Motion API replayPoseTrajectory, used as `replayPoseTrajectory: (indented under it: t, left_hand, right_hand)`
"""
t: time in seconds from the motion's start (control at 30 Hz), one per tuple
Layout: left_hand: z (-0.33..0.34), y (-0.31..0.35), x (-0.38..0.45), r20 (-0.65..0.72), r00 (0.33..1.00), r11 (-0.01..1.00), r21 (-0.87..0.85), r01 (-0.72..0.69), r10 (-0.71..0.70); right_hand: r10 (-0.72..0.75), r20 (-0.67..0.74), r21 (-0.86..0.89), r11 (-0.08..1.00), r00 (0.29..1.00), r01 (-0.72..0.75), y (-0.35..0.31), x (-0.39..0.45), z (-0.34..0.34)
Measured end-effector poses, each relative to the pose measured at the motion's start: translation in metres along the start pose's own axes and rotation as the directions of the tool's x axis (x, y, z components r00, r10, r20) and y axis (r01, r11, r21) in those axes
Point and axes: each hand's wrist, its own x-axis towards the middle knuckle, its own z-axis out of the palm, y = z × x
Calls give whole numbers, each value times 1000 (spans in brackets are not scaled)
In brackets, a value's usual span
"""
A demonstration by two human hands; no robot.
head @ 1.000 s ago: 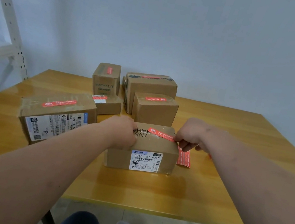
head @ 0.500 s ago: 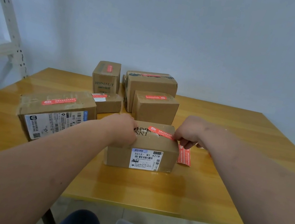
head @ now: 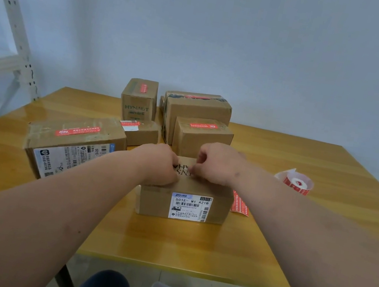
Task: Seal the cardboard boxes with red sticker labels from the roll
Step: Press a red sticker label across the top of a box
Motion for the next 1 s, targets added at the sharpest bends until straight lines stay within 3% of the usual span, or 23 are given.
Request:
replayPoseTrajectory:
  t: [0.2,0.5,0.8,1.0]
  left_hand:
    - [-4,-2,0,18,1000,1000,9,-22,21]
    - [-5,1,-1,21,999,999,29,-31,30]
    - [-4,0,1,29,999,998,44,-42,41]
    - [-5,-1,1,28,998,997,56,-50,48]
  right_hand:
    - [14,-47,-127,992,999,-19,-3,11,3]
    - [1,-59,-105,994,998,-7,-7,12,0]
    - [92,7,-160,983,996,-90,-17,18,-3]
    - [122,32,-64,991,992,-120,-17,17,-2]
